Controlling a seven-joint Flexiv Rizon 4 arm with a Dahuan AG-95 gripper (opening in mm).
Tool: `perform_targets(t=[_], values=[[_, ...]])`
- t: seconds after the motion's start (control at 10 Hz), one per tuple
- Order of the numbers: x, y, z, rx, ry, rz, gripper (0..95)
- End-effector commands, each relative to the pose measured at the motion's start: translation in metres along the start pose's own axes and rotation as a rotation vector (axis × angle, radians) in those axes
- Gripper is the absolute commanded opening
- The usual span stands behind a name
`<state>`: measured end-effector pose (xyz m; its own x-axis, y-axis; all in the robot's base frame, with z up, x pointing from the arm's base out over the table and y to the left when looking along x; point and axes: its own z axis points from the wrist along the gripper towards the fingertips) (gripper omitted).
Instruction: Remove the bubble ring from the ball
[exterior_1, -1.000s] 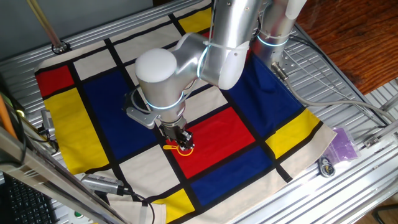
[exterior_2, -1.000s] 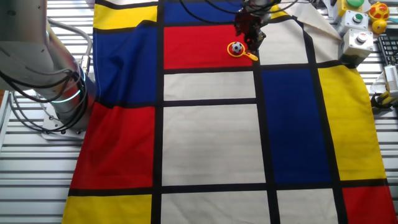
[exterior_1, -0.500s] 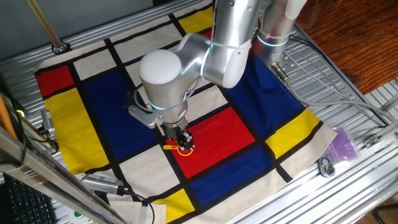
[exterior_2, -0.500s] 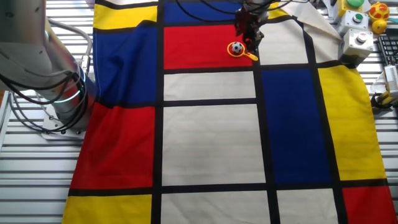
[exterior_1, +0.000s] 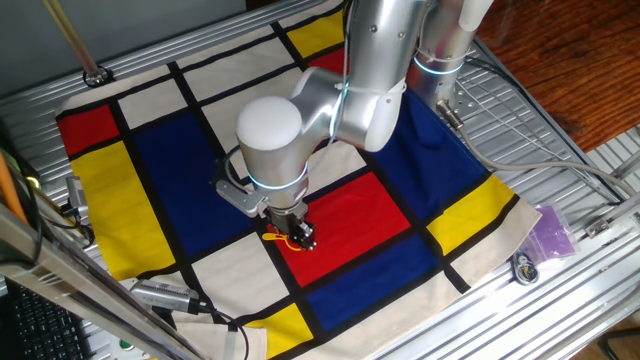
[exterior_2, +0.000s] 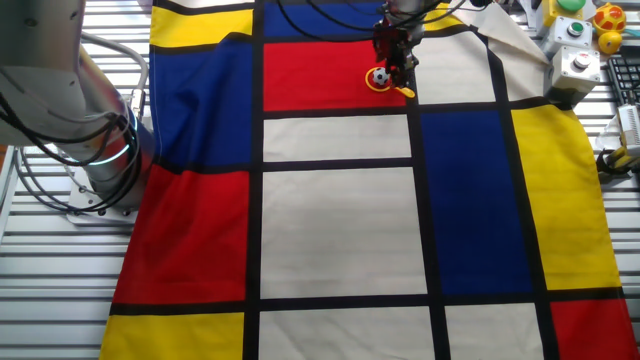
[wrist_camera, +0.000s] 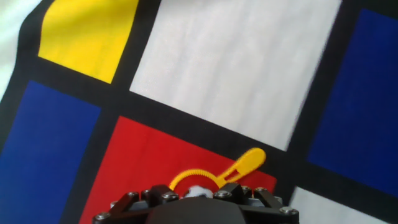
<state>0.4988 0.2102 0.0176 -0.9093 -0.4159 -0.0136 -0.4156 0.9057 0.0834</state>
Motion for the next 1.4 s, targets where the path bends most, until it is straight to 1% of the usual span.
perform_targets(t=[0.1,0.2,0.4,0.5,0.6,0.8,1.0,1.2,1.4], values=[[0.004,-0.001,0.001,0.005,0.001,-0.010,57.0],[0.006,-0.001,0.003,0.007,0.000,-0.015,57.0],[0.008,-0.001,0.005,0.013,0.003,-0.005,19.0],[0.008,-0.001,0.005,0.015,0.004,0.005,19.0],[0.008,-0.001,0.004,0.015,0.005,0.008,0.0],[0.008,-0.001,0.002,0.016,0.006,0.008,0.0],[0.008,-0.001,-0.005,0.013,0.013,0.005,0.0],[0.011,-0.011,-0.016,0.012,0.023,-0.026,0.0],[0.017,-0.026,-0.024,0.013,0.031,-0.060,0.0]])
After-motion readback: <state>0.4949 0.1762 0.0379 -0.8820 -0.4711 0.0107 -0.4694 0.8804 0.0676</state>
